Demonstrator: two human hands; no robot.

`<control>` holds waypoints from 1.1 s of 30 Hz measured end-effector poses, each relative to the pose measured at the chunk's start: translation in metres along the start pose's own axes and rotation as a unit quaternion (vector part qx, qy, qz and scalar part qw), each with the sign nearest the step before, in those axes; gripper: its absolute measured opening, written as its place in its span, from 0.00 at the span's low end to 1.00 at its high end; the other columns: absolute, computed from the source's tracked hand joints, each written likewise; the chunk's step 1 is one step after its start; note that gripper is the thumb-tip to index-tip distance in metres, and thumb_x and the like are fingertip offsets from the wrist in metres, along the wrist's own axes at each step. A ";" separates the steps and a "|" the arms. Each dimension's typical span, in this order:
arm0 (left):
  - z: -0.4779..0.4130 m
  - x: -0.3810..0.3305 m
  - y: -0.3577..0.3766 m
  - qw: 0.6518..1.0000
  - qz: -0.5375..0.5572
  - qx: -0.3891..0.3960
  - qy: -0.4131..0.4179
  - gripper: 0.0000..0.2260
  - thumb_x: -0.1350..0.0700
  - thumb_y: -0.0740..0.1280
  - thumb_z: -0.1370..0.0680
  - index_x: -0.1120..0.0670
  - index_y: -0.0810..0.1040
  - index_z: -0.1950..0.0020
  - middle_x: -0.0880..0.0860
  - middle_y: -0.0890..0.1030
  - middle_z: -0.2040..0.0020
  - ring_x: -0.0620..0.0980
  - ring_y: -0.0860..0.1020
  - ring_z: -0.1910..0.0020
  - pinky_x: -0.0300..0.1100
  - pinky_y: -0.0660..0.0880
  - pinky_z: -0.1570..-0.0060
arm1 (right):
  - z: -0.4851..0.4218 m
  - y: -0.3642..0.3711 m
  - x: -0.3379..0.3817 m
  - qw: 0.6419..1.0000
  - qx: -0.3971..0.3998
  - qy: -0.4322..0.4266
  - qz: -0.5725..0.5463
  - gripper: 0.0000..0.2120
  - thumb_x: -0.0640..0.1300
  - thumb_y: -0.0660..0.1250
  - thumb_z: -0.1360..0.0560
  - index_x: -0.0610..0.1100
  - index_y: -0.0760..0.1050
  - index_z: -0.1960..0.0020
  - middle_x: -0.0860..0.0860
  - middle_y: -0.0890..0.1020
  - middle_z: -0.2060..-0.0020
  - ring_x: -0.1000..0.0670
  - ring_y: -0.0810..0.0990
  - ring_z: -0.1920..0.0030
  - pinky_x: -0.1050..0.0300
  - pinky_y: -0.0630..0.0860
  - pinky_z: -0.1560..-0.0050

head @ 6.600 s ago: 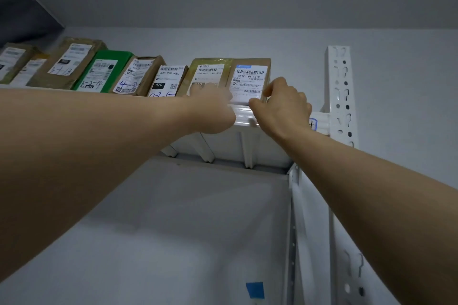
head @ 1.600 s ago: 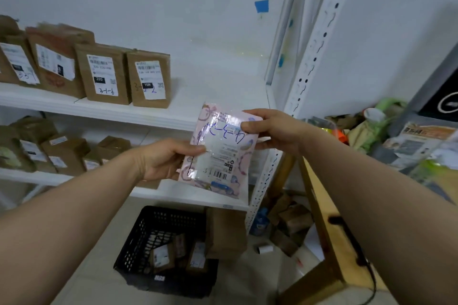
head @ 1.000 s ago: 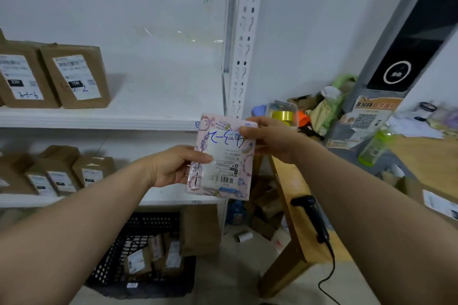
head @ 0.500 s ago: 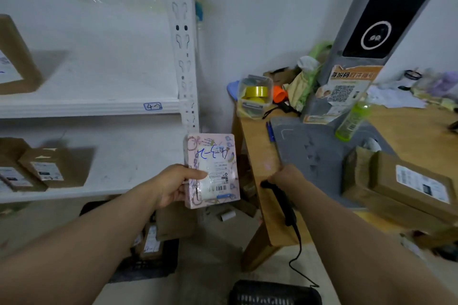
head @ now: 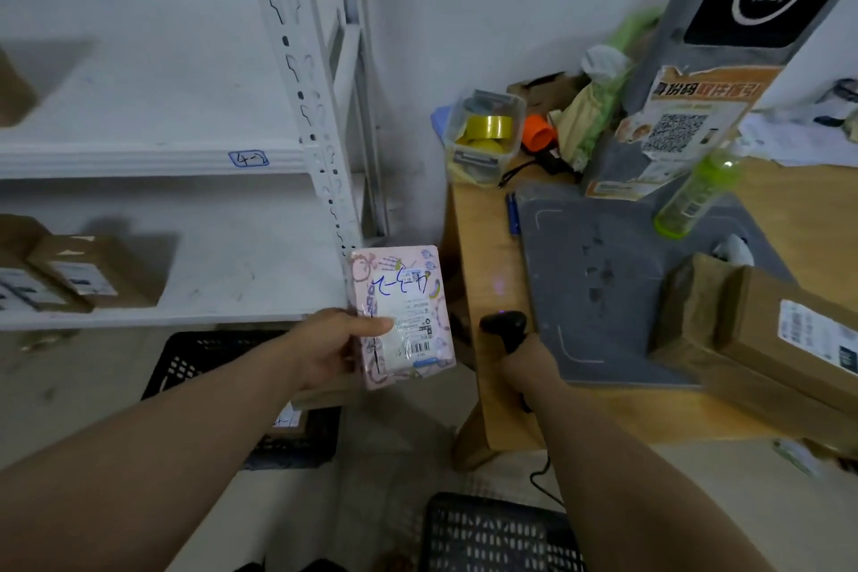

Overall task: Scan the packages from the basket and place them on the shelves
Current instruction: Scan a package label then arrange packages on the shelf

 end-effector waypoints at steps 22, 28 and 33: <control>0.023 0.000 -0.081 0.977 0.110 -0.177 0.044 0.16 0.64 0.76 0.29 0.58 0.81 0.42 0.59 0.85 0.47 0.60 0.83 0.48 0.55 0.80 0.48 | 0.107 0.017 0.101 0.901 0.316 -0.198 -0.223 0.04 0.39 0.73 0.25 0.41 0.80 0.52 0.46 0.75 0.67 0.48 0.74 0.69 0.53 0.73 0.68; 0.024 0.001 -0.091 0.980 0.099 -0.169 0.040 0.26 0.60 0.79 0.38 0.56 0.81 0.41 0.57 0.86 0.48 0.60 0.84 0.46 0.61 0.78 0.41 | 0.115 0.019 0.109 0.899 0.321 -0.200 -0.220 0.03 0.37 0.71 0.24 0.37 0.78 0.50 0.45 0.73 0.68 0.49 0.73 0.71 0.54 0.71 0.71; 0.027 0.000 -0.091 0.981 0.097 -0.164 0.037 0.24 0.61 0.79 0.36 0.56 0.81 0.42 0.57 0.86 0.48 0.60 0.84 0.47 0.60 0.79 0.42 | 0.116 0.020 0.112 0.898 0.328 -0.194 -0.220 0.08 0.37 0.70 0.23 0.35 0.78 0.45 0.45 0.73 0.66 0.50 0.73 0.71 0.55 0.71 0.71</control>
Point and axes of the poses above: each hand's wrist, its own z-axis away from the middle knuckle, its own y-axis out of the palm, x = y × z, the point moved 5 cm from there along -z, towards the middle knuckle
